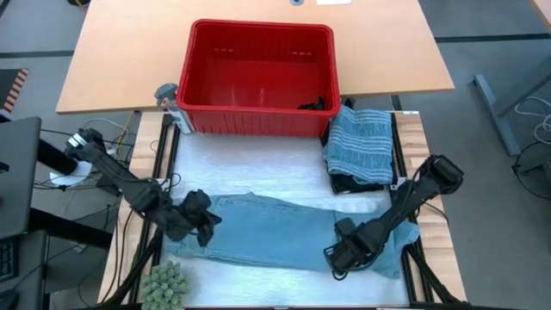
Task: Fold Laundry from Bin
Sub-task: Fold the light blue pants
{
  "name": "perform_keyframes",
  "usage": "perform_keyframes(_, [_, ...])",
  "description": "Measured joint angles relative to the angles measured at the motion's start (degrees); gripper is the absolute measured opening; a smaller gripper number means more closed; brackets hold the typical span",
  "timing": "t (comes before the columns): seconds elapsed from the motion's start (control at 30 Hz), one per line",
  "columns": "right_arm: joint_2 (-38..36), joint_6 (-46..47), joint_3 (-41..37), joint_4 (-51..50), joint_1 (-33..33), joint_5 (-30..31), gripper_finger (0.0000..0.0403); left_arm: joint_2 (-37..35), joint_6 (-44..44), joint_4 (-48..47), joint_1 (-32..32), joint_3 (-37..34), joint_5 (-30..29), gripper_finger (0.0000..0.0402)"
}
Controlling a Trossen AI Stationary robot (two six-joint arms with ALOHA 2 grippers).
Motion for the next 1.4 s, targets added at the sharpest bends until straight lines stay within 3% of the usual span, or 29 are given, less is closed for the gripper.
perform_keyframes(0.27, [-0.2, 14.2, 0.0, -11.1, 5.3, -6.6, 0.0219, 5.4, 7.6, 5.5, 4.5, -0.1, 6.7, 0.0000])
perform_keyframes(0.47, [-3.4, 15.6, 1.4, -20.0, 6.6, -7.0, 0.0219, 5.2, 10.4, 12.5, 8.3, -0.1, 11.0, 0.0000])
perform_keyframes(0.73, [-5.6, 14.4, 1.5, -27.4, 8.5, -7.2, 0.0219, 9.3, 13.9, 13.0, 12.7, -0.1, 16.7, 0.0000])
perform_keyframes(1.1, [-6.0, 18.5, -10.0, -16.7, 10.0, -11.2, 0.0219, 13.7, 14.6, 17.0, 12.8, -0.1, 18.8, 0.0000])
perform_keyframes(1.4, [-10.7, 20.8, -17.2, -7.9, 10.4, -13.1, 0.0214, 13.6, 14.4, 19.8, 12.9, -0.1, 18.9, 0.0000])
